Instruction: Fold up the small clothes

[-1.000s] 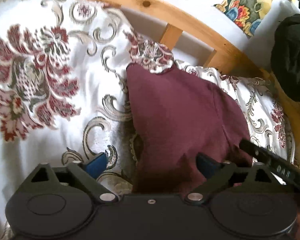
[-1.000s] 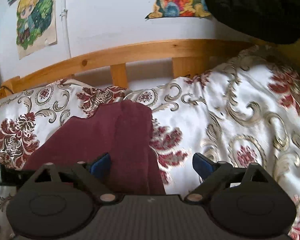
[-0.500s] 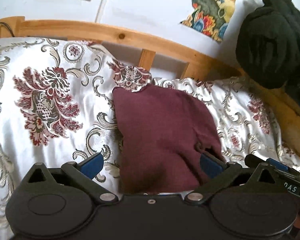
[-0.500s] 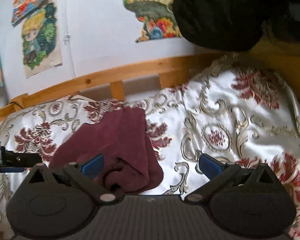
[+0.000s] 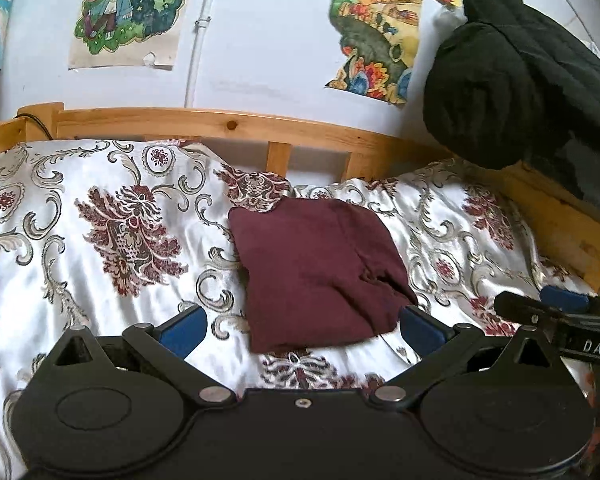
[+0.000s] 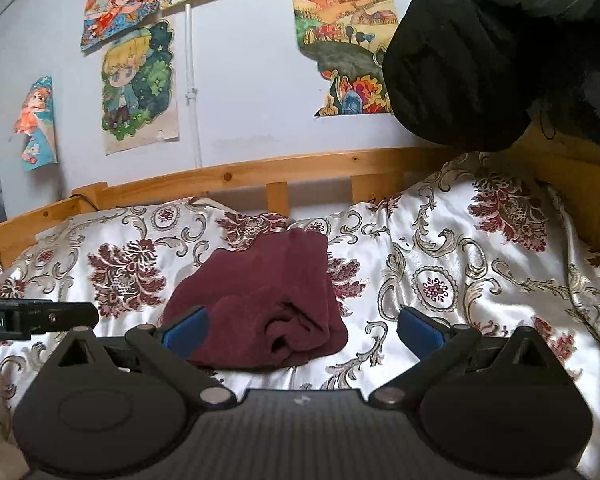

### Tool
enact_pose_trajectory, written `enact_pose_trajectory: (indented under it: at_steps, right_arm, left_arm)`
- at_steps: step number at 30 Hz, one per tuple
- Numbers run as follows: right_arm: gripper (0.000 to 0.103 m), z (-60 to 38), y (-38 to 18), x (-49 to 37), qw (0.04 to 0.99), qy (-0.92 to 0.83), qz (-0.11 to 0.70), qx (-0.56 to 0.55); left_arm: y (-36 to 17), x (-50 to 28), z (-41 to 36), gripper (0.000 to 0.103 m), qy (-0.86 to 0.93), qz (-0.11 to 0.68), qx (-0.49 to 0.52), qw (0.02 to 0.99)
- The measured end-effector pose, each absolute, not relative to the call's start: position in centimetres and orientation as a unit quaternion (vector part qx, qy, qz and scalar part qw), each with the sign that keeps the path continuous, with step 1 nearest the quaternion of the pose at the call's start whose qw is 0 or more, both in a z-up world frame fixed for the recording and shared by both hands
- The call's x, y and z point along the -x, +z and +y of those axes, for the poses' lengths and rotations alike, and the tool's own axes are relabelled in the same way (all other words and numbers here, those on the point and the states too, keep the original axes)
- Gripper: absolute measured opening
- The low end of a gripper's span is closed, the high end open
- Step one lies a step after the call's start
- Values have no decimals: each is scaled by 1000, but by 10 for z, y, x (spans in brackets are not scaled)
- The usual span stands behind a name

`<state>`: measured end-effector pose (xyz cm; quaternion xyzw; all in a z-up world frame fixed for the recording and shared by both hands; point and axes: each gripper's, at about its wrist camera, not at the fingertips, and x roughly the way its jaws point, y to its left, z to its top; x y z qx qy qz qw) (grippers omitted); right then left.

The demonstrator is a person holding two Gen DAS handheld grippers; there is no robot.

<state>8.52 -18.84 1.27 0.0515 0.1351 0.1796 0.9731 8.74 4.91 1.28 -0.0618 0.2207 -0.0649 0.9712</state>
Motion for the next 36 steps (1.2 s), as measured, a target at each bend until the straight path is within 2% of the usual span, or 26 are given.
enact_pose_trajectory:
  at_steps: [14, 36]
  right_arm:
    - [103, -193, 16, -45, 975, 178, 130, -43]
    - [103, -199, 9, -51, 972, 167, 154, -55]
  left_arm:
    - [15, -45, 49, 102, -48, 210, 62, 975]
    - [10, -47, 48, 102, -44, 225, 51, 972]
